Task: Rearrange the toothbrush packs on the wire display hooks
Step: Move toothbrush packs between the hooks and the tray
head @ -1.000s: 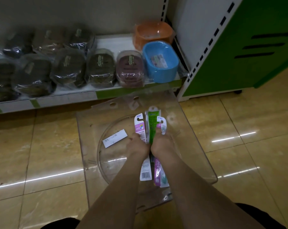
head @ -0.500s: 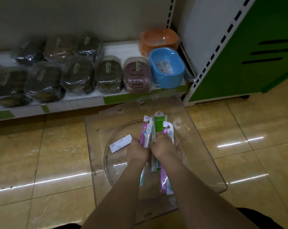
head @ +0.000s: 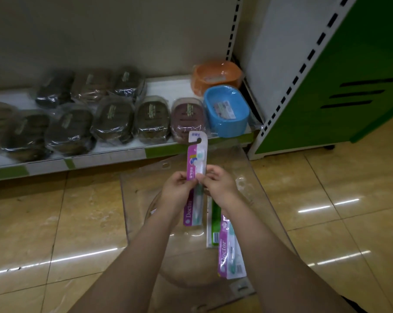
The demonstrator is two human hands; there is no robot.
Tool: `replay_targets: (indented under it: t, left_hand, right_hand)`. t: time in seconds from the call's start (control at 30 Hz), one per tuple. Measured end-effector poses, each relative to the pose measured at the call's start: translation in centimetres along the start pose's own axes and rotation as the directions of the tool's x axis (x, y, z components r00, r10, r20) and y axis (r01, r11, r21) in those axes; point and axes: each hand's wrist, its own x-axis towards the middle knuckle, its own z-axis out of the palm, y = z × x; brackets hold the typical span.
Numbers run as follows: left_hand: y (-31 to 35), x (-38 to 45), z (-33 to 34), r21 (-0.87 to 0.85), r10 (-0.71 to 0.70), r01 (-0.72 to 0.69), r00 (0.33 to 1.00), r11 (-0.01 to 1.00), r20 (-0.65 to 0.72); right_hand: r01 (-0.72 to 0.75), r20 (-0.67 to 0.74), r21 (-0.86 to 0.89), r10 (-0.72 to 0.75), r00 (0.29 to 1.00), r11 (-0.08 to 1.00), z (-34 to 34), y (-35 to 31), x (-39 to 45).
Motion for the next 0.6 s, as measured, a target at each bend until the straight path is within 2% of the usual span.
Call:
replay_targets:
  t: [0.23, 0.4, 0.6]
  left_hand:
    - [6.2, -3.0, 0.1, -0.028, 0.150, -0.149, 0.988, 0.988, 0.040]
    - [11.8, -7.3, 0.1, -0.001, 0.103, -0.104, 0.989, 0.995, 0.102]
    - [18.8, -13.7, -0.4, 0.003, 0.093, -0.095, 0.983, 0.995, 0.161]
  right_hand:
    - [0.030, -0.021, 0.227, -0.026, 0.999, 0.974, -1.5, -6.5, -3.0]
    - [0.038, 0.008, 0.333, -0.043, 0.999, 0.942, -3.7, -11.0, -7.9]
    - [0.055, 0.074, 0.326, -0.083, 0.994, 0.944, -6.0, -18.1, -13.8]
